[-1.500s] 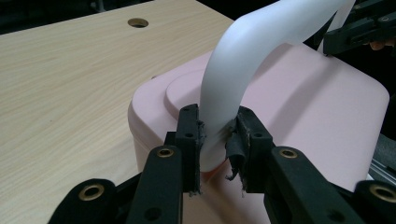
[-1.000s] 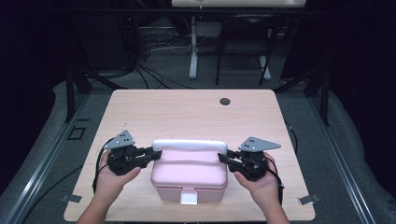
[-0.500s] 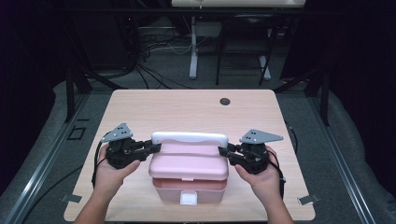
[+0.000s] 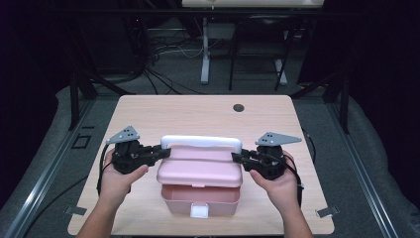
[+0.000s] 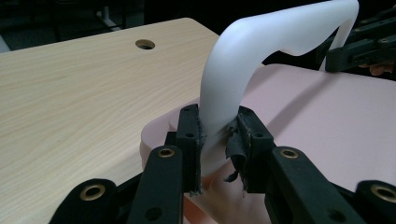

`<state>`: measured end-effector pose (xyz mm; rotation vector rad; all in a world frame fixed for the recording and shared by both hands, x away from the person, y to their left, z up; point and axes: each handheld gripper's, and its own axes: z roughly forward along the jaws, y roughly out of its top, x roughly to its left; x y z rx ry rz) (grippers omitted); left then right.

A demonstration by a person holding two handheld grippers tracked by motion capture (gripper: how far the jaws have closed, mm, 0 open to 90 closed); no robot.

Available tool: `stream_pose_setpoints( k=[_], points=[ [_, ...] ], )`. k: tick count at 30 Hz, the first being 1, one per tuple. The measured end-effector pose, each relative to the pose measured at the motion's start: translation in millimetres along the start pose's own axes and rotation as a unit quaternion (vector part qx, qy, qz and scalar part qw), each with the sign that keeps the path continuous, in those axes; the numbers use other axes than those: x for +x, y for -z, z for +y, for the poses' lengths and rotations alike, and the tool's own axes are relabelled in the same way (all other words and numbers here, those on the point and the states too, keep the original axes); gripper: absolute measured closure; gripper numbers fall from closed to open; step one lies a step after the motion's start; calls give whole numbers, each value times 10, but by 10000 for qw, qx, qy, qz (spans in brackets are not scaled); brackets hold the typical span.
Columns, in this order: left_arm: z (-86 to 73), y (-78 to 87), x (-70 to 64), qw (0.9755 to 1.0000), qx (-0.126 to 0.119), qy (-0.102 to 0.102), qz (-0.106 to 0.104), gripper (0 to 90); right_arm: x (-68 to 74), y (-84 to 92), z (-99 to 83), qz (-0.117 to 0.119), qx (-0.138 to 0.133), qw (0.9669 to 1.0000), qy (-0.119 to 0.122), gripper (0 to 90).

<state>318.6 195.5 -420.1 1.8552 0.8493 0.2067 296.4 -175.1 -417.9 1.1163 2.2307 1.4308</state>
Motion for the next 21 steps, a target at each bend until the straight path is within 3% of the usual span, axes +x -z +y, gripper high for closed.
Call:
stream_pose_setpoints(
  k=[5,12,21],
  points=[
    [11,3,-2,10000,65,6,17,738,1,2,-3,11,-31,10000,-13,742],
    [21,15,-9,10000,-36,-4,-3,717,-1,1,-14,25,-38,10000,-34,742],
    [-7,185,-11,9999,-100,-80,58,694,7,7,-18,10,-58,10000,-61,743]
  ],
)
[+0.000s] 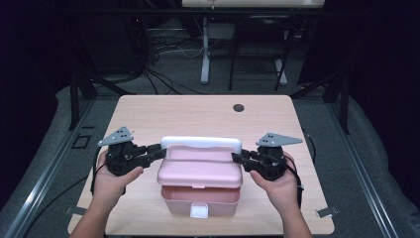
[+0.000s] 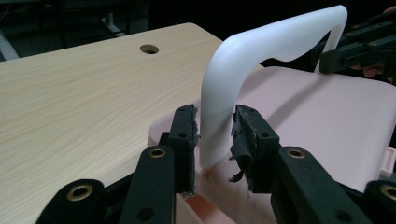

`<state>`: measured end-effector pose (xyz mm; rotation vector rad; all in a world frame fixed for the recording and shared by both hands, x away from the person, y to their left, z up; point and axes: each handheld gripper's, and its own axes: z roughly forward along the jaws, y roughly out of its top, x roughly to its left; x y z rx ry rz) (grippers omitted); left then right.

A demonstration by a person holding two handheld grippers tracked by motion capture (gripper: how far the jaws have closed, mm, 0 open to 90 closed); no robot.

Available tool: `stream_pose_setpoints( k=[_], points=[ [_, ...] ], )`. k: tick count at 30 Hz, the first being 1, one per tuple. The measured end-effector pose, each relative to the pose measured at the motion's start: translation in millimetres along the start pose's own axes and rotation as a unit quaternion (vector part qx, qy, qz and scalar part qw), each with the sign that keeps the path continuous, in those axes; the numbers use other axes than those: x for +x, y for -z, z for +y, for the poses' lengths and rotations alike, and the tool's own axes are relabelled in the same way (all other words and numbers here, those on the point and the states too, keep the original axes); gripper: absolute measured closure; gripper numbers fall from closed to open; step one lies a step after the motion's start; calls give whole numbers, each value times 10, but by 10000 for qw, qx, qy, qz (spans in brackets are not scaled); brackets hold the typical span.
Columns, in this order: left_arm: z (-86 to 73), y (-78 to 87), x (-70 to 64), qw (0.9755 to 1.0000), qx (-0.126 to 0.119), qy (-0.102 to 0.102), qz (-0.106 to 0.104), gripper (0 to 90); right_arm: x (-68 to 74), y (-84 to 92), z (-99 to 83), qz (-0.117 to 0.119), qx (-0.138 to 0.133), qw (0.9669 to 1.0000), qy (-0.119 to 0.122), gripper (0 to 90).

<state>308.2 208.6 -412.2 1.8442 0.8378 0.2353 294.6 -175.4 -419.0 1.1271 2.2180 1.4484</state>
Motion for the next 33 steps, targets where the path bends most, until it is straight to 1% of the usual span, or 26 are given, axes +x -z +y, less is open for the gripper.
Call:
stream_pose_setpoints(
  k=[2,3,5,6,8,12,14,17,20,23,24,26,29,33],
  points=[
    [-14,50,4,10000,54,0,15,681,1,0,0,-1,-3,10000,-3,743],
    [-26,72,8,9999,82,-53,40,681,2,0,1,-4,-5,10000,-5,742],
    [-60,118,5,9998,135,-90,86,680,2,2,2,-2,-8,10000,-11,743],
    [-83,139,-2,9998,147,-77,97,680,0,3,3,-1,-10,10000,-7,742],
    [-134,180,-5,9997,153,-112,127,679,-4,4,5,7,-14,10000,-14,743],
    [-238,239,-24,9998,154,-95,124,679,-3,5,8,3,-15,10000,-30,743],
    [-285,261,-40,9997,162,-138,115,679,0,6,8,7,-17,10000,-39,743],
    [-356,276,-65,9997,140,-143,118,680,1,9,10,6,-30,10000,-41,743],
    [-420,276,-74,9995,209,-186,134,681,3,10,15,-2,-31,10000,-29,742],
    [-488,272,-76,9994,259,-158,139,682,4,12,14,0,-28,10000,-37,742],
    [-521,269,-81,9995,263,-131,121,682,3,13,14,-2,-24,10000,-35,742],
    [-559,260,-92,9995,263,-142,89,682,3,12,14,0,-31,10000,-36,742],
    [-599,243,-122,9993,336,-181,59,681,7,14,13,-6,-18,10000,-29,742],
    [-611,234,-154,9992,341,-219,19,680,7,15,10,-7,-17,10000,-34,742]
  ],
)
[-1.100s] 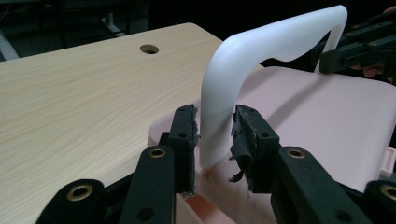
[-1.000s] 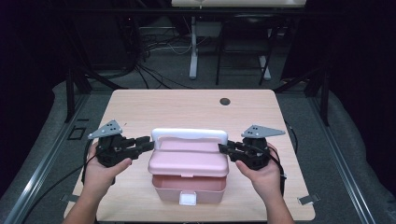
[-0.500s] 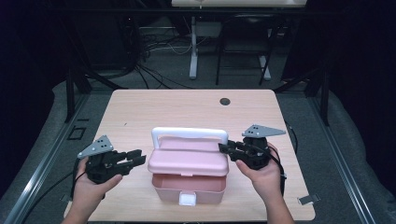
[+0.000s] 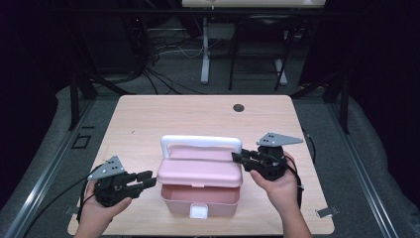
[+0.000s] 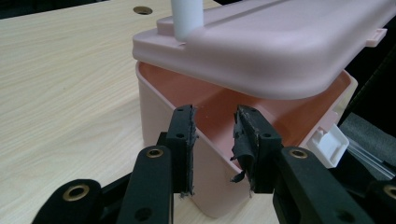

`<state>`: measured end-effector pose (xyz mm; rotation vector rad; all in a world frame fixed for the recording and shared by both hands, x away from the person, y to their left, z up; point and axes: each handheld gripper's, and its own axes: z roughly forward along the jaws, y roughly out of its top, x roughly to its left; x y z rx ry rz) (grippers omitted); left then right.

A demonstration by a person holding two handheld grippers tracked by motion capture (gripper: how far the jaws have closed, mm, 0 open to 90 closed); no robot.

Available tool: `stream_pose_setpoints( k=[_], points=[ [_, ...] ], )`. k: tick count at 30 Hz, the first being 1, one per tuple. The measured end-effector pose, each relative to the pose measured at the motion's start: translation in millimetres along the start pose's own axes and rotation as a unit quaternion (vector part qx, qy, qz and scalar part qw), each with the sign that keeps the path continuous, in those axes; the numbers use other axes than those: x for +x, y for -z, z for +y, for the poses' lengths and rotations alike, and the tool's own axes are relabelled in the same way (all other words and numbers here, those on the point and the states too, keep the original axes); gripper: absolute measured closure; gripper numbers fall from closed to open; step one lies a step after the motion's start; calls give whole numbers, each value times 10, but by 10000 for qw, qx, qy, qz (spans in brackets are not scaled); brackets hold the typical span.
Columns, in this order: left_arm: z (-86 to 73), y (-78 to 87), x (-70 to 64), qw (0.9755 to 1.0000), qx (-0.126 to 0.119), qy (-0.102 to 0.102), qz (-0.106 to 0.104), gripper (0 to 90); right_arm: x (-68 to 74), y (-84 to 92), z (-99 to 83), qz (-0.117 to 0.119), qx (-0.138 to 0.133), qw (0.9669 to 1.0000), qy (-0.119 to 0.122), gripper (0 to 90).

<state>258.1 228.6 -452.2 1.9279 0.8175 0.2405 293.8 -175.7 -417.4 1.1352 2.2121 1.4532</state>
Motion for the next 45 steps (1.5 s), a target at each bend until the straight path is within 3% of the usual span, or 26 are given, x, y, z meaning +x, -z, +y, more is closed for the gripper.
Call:
stream_pose_setpoints(
  k=[33,45],
  points=[
    [127,-18,-140,9997,-70,-189,-114,687,-48,42,-20,2,-193,9998,-84,719],
    [196,13,-144,9995,-213,-221,-50,691,-107,222,-35,-252,-395,9988,-166,742]
  ],
)
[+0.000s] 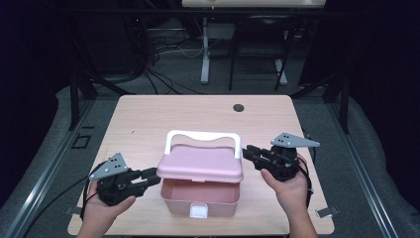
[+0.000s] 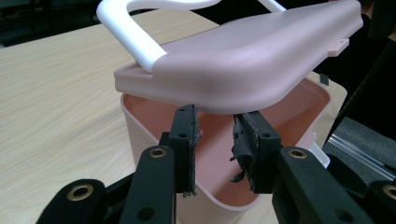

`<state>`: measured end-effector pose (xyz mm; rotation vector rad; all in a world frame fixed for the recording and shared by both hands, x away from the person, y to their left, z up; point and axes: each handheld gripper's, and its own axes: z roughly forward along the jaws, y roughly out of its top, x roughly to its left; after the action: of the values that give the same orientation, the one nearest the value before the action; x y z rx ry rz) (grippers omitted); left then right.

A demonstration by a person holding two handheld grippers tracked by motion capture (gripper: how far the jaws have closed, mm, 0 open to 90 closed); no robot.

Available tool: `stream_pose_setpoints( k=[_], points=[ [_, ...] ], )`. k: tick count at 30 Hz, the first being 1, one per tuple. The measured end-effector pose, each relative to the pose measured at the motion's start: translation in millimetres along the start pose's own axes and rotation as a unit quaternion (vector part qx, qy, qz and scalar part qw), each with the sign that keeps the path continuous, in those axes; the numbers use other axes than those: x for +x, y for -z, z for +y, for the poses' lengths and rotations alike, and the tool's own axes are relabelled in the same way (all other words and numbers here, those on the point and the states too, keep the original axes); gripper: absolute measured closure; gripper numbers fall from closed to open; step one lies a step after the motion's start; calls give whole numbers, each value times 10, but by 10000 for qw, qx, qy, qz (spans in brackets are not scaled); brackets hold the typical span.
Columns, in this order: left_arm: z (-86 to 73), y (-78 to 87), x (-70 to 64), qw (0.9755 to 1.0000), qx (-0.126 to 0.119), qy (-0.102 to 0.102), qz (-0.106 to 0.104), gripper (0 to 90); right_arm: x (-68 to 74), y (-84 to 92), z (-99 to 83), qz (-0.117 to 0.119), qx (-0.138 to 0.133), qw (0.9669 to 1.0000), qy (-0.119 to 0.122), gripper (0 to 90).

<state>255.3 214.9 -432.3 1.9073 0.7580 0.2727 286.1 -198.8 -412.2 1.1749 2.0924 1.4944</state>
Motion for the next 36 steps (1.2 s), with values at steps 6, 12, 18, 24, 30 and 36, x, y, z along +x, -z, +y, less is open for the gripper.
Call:
stream_pose_setpoints(
  k=[6,12,18,24,30,36],
  points=[
    [87,15,14,10000,-80,-36,43,697,0,67,-41,-83,-14,10000,-15,751],
    [154,13,19,9998,-132,-92,97,698,-16,108,-87,-109,17,9999,-48,754],
    [199,11,32,9998,-159,-91,109,700,-19,126,-118,-134,47,9999,-39,753],
    [238,8,31,9996,-180,-134,148,707,-9,154,-201,-174,152,9997,-12,745],
    [253,4,33,9995,-222,-123,168,710,-2,173,-275,-175,186,9997,-50,739],
    [270,3,39,9995,-248,-110,171,710,25,114,-381,-198,338,9992,3,726]
  ],
)
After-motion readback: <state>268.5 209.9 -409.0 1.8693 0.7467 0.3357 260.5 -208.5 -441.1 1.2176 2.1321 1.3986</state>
